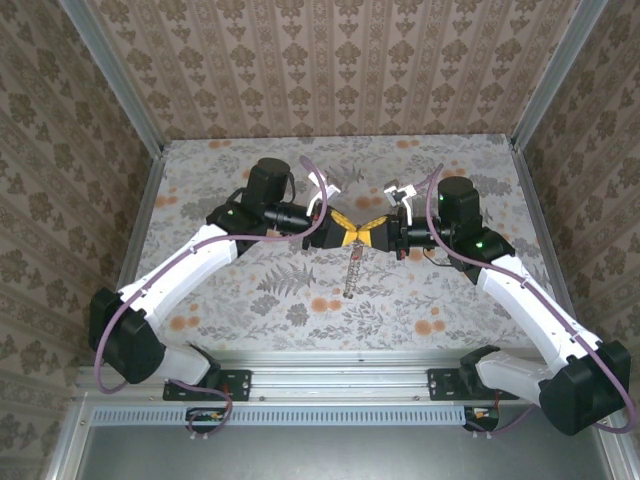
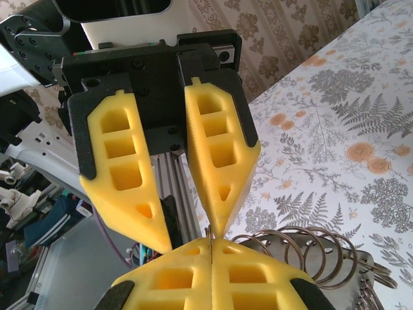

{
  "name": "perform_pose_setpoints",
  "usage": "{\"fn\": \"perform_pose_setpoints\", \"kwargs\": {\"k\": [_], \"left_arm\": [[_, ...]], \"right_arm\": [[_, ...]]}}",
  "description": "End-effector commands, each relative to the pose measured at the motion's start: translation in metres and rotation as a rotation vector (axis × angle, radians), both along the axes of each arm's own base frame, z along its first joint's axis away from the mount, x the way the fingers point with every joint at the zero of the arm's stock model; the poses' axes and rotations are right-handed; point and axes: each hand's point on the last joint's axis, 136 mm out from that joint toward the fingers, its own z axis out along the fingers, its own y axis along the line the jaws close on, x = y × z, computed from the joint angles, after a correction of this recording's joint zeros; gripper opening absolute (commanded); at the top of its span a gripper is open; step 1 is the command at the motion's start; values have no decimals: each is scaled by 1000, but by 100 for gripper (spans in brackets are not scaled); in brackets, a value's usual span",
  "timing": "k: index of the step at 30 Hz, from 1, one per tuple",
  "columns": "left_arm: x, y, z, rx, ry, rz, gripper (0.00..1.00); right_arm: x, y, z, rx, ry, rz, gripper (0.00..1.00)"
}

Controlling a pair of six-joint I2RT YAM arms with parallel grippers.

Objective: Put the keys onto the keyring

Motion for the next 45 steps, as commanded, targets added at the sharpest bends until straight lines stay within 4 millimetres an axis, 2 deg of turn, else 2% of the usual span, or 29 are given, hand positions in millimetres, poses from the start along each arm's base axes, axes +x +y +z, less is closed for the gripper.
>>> {"fn": "perform_pose_setpoints", "kwargs": {"k": [1, 6, 11, 20, 24, 29, 37, 41, 45], "left_arm": [[-8, -3, 9, -27, -6, -42, 24], [-10, -3, 10, -34, -9, -51, 20], [-12, -2, 9, -33, -6, -55, 28], [-16, -3, 5, -24, -9, -66, 29], [-17, -2, 4, -26, -15, -71, 21], [-18, -2, 6, -36, -26, -74, 0], [-14, -3, 11, -57, -61, -40, 0], [-3, -2, 14, -69, -118, 40, 0], [5, 0, 21, -103, -176, 118, 0]], "right_arm": [[0, 2, 22, 31, -75, 8, 0], [1, 1, 21, 28, -78, -1, 0], [3, 1, 19, 25, -77, -8, 0], [6, 1, 18, 24, -78, -17, 0], [7, 1, 18, 24, -77, -20, 0], [8, 1, 18, 24, -77, -25, 0], [14, -1, 24, 51, -76, -66, 0], [20, -12, 36, 95, -94, -144, 23], [25, -32, 47, 153, -110, -250, 35]]}}
